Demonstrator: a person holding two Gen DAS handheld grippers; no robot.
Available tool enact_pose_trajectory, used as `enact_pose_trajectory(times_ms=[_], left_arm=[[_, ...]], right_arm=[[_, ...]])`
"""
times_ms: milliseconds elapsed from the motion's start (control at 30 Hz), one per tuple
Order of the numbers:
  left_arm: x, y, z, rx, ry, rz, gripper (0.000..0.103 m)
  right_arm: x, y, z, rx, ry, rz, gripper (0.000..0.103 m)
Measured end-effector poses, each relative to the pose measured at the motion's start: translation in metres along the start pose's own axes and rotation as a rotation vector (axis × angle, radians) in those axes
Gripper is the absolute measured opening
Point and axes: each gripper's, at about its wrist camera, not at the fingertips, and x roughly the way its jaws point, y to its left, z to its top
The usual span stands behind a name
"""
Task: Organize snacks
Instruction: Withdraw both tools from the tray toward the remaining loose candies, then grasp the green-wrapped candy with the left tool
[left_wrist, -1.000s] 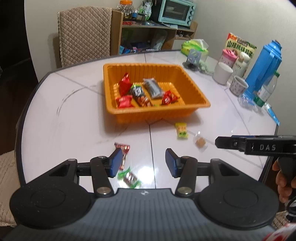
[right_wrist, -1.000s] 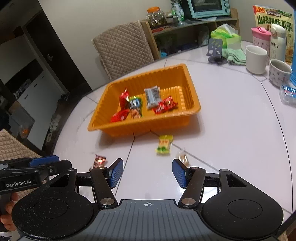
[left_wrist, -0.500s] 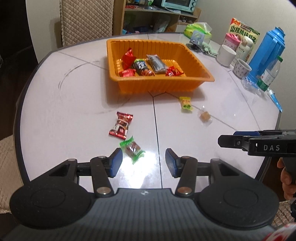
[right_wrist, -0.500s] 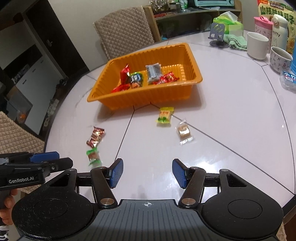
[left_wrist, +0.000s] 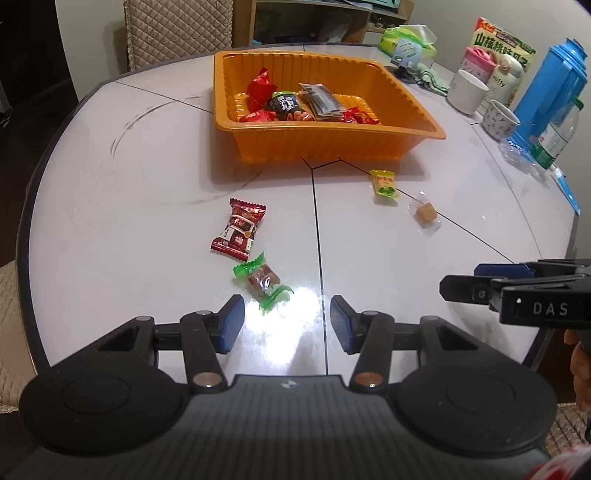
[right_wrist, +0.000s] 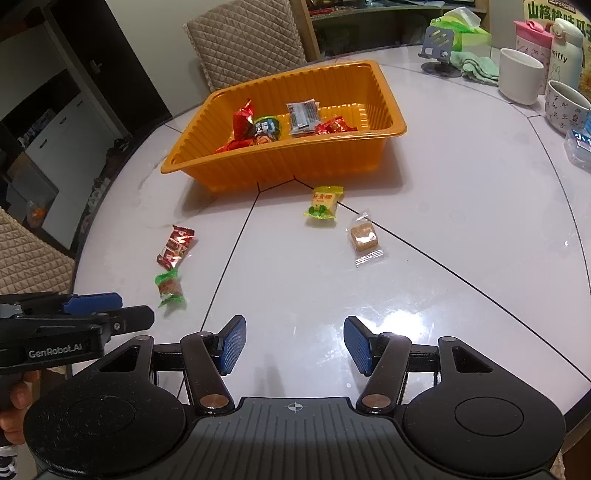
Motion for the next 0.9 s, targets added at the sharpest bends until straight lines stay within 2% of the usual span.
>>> enact_pose_trajectory(times_ms=[533,767,900], left_arm=[[0.033,0.003,0.011,-0.07,-0.015,0.048,0.047],[0.045,0.002,0.016,-0.076,-0.007,0.086,0.043],[0.049,0.0,0.016,-0.059,-0.001,0.101,0.037]], right_arm=[[0.017,-0.024,0.016,0.022,0.027,-0.006,0.059],[0.024,-0.032,0.022,0.024,0.04,-0.003,0.059],[0.027,-0.034,0.025,0.021,0.045,0.0,0.059]])
